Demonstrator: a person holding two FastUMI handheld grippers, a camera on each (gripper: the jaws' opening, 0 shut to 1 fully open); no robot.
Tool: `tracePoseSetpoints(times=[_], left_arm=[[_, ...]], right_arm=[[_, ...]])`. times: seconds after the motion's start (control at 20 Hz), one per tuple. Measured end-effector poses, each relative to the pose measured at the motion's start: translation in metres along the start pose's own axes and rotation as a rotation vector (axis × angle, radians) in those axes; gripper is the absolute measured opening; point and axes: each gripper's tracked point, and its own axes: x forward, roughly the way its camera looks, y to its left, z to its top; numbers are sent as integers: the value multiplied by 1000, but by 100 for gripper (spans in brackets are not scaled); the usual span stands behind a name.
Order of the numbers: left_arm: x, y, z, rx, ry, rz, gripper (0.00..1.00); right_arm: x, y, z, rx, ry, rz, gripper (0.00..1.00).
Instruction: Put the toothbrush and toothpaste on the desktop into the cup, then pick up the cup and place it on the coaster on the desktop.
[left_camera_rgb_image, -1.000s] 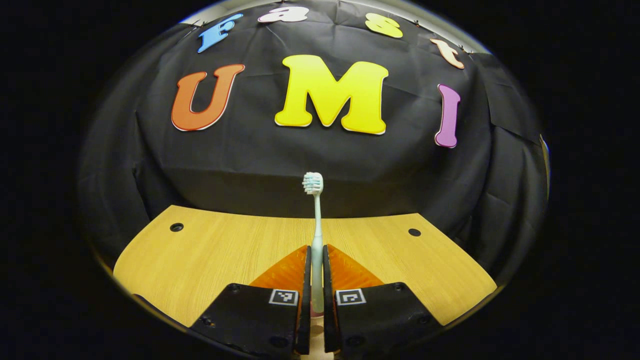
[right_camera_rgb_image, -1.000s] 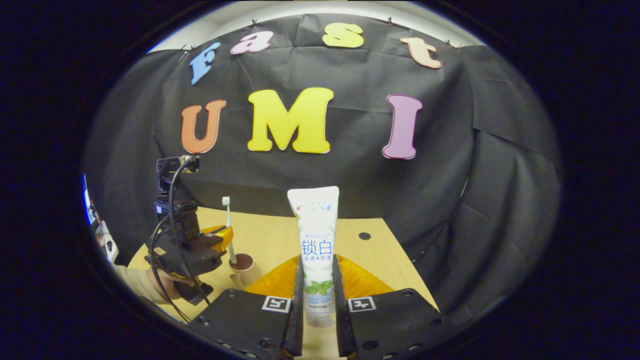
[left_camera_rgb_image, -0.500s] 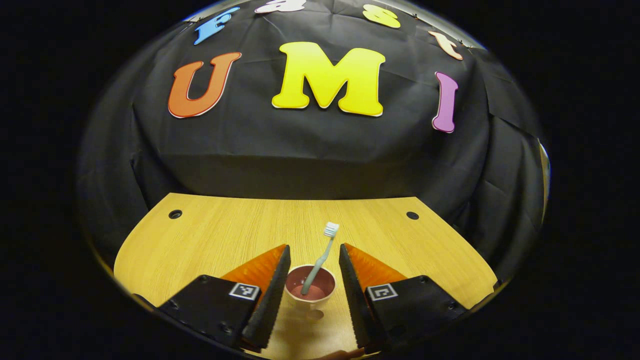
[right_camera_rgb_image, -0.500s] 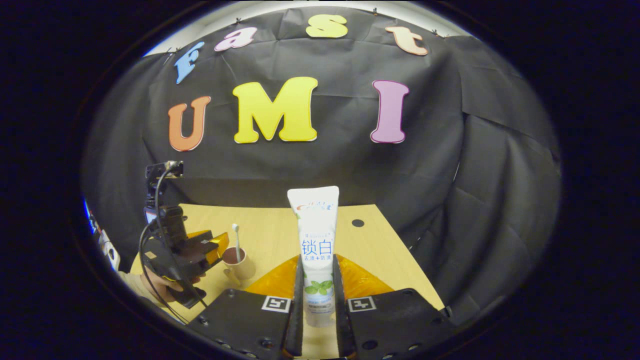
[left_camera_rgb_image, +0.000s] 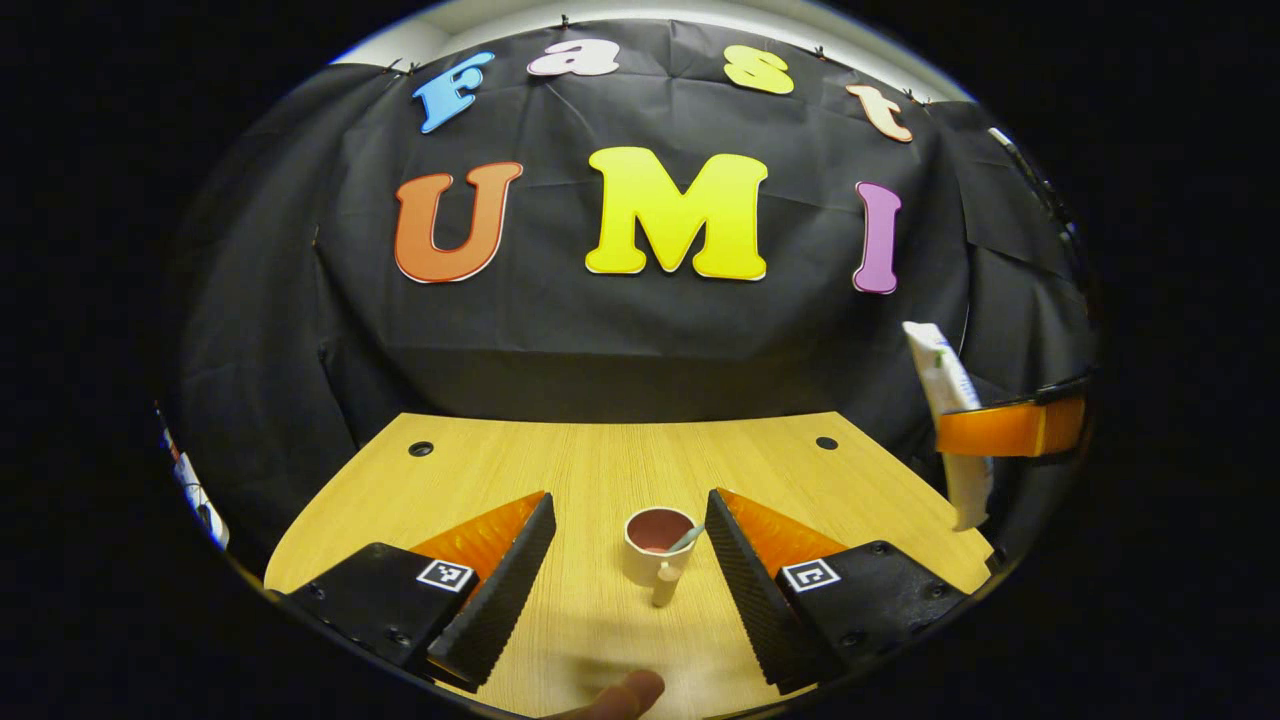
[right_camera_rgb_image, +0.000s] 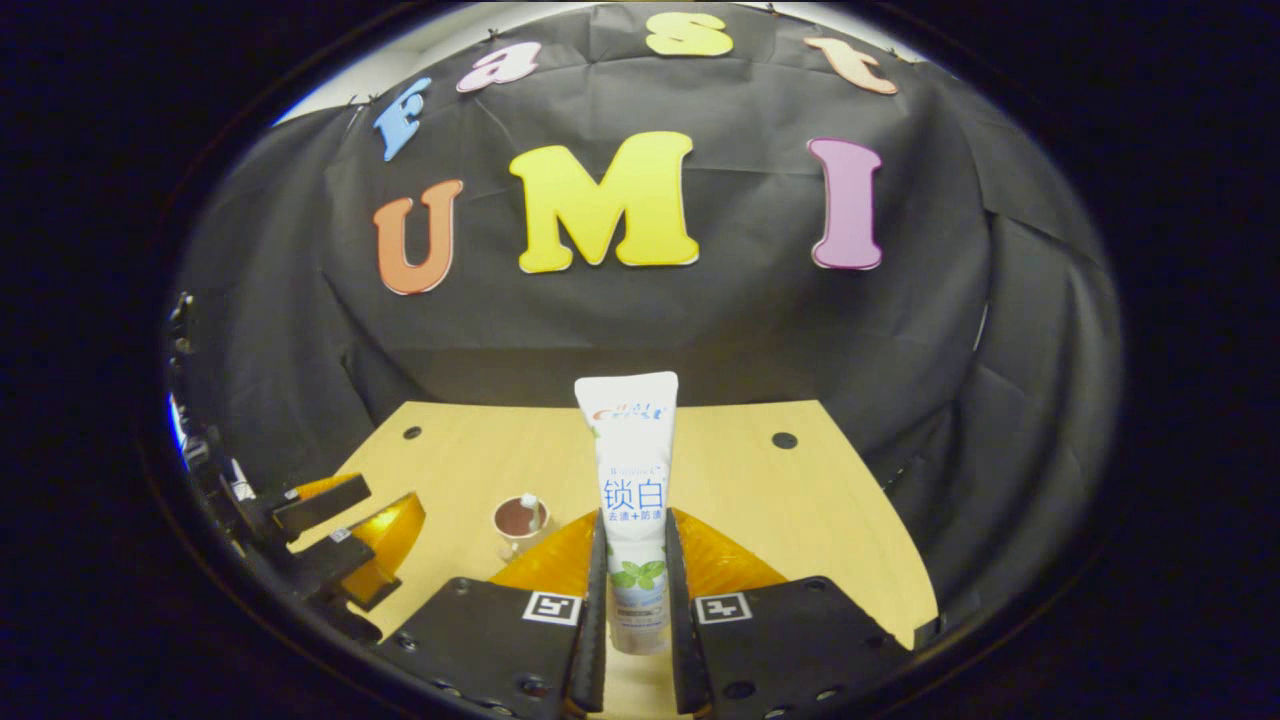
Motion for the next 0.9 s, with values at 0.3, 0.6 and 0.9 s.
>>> tracePoseSetpoints(times=[0.3, 0.6, 0.9], left_arm=[[-56, 37, -1, -19, -8, 126, 96], [-92, 69, -9, -82, 19, 262, 96], [-105, 73, 5, -118, 21, 329, 96]], right_arm=[[50, 73, 0, -33, 40, 154, 27], [102, 137, 0, -110, 16, 278, 28], [152, 152, -22, -142, 32, 265, 28]])
